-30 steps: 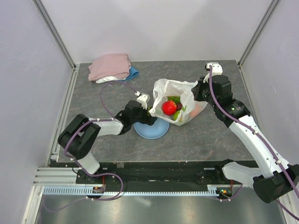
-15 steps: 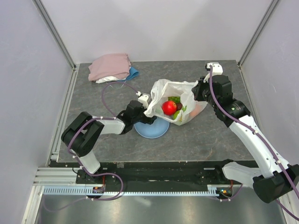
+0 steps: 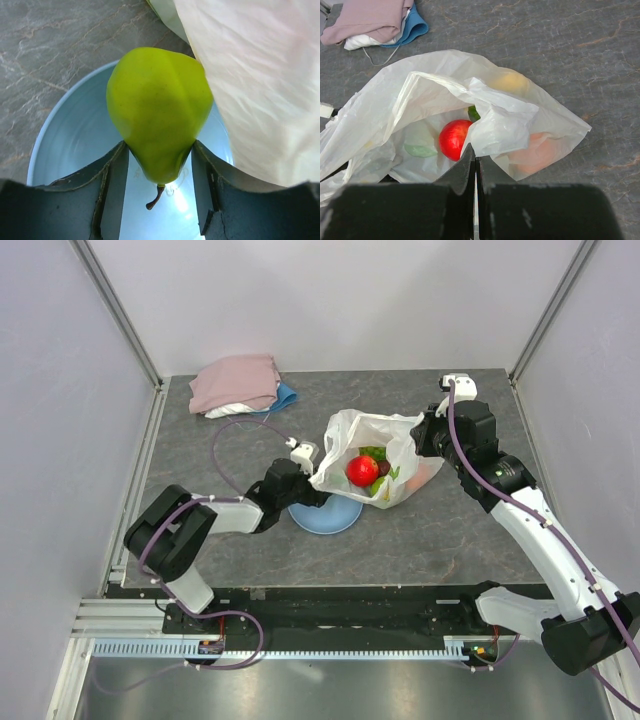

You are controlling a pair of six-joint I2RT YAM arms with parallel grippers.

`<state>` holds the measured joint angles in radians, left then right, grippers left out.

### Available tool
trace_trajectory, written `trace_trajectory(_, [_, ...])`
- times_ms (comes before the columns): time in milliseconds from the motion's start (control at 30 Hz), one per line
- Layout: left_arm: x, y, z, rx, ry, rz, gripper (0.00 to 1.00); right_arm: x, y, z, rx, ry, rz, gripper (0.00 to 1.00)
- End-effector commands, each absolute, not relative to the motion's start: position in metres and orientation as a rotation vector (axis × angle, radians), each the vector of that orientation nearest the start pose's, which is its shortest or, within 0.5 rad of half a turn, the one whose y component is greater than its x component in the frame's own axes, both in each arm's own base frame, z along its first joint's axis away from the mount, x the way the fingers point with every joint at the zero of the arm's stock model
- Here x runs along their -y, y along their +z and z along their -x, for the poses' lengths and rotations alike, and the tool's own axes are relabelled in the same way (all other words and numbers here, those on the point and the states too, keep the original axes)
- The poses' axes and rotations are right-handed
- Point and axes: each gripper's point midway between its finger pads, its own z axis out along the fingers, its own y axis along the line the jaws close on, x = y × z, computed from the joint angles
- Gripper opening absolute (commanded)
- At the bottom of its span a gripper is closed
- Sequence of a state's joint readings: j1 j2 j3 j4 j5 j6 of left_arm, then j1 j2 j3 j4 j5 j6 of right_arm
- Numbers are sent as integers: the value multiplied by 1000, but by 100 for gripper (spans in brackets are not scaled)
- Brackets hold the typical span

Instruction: Place the fruits into the plastic bag

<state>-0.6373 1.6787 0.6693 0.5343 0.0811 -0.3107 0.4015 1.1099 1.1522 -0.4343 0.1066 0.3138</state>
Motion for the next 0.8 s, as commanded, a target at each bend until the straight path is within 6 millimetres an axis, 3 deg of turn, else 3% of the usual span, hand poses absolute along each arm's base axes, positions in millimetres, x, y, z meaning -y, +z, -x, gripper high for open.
trace_trajectory(0, [282,93,-328,-1945,-740,-346,43,-132,297,-337,-1944,357,4,0])
trace_trajectory(167, [269,97,-313,-1936,-743,-326,41,-131,298,-337,-1941,357,2,0])
trace_trajectory(200, [264,104,-313,-1919,-732,-310,41,-131,298,-336,-1941,358,1,0])
trace_trajectory(333, [242,98,-302,-1940,-668,-277,41,-133,299,-335,-1938,365,9,0])
trace_trajectory(467, [215,107,-305,-1925,-590,-210,41,-134,299,-336,-1941,371,8,0])
trace_trajectory(600, [193,122,-309,-1902,-542,-159,41,-134,299,-335,-1941,376,10,0])
trace_trajectory(767, [170,163,-314,-1785,-498,-103,41,-134,301,-334,-1933,380,10,0])
